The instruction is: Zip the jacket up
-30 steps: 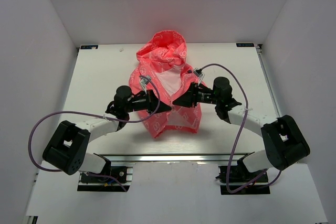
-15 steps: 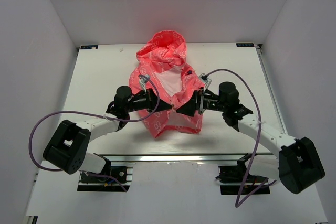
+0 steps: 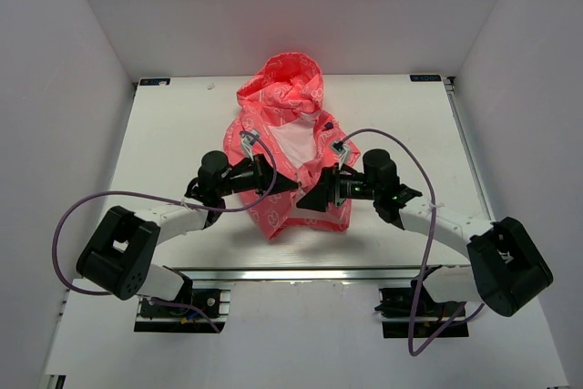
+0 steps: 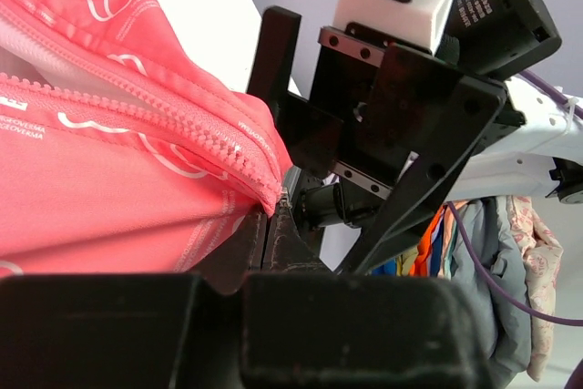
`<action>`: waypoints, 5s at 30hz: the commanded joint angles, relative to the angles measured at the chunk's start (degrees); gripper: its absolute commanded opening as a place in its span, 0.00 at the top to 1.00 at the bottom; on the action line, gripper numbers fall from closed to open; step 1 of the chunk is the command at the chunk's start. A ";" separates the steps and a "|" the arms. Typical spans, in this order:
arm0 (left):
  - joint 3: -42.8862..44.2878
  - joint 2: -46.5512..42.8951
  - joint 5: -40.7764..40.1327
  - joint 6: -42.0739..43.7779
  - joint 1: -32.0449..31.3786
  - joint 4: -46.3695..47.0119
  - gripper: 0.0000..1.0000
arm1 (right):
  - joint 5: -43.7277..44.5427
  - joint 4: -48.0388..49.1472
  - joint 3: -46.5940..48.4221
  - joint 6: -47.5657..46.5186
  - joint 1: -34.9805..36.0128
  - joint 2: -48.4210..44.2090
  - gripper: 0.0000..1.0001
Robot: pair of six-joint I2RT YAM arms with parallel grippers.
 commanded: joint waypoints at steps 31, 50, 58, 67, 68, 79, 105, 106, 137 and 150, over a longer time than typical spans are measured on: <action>0.81 -0.09 -1.27 2.40 -0.27 -0.73 1.00 | -2.94 16.02 2.43 9.95 0.37 5.91 0.77; 2.65 -5.01 -2.85 14.96 -0.35 -19.53 1.00 | 0.04 3.38 8.84 23.05 0.19 5.21 1.00; 2.92 -5.72 -1.70 18.14 -0.88 -23.14 1.00 | 6.72 -7.70 11.05 21.38 0.19 1.61 1.00; 2.30 -5.72 -1.00 16.03 -1.32 -19.98 1.00 | 6.20 -8.07 9.64 20.67 0.28 -0.06 0.95; 2.22 -5.63 -0.83 15.85 -1.32 -19.37 1.00 | 5.85 -7.54 9.64 20.67 0.28 0.02 0.94; 2.39 -5.45 -0.47 14.45 -1.59 -17.52 1.00 | 4.79 -7.63 9.99 20.06 0.63 0.90 0.76; 4.24 -6.33 1.55 20.94 -2.46 -28.58 1.00 | 17.52 5.09 11.58 15.14 1.51 1.26 1.00; 4.32 -6.42 1.55 21.30 -2.46 -29.29 1.00 | 18.32 7.81 10.96 15.05 1.60 1.34 1.00; 5.56 -8.62 0.05 21.92 -2.82 -33.25 1.00 | 14.98 -21.08 19.57 -1.65 4.24 5.21 1.00; 1.95 -13.00 3.48 22.88 -2.82 -47.56 1.00 | 33.27 -15.08 30.46 -27.49 5.38 12.57 1.00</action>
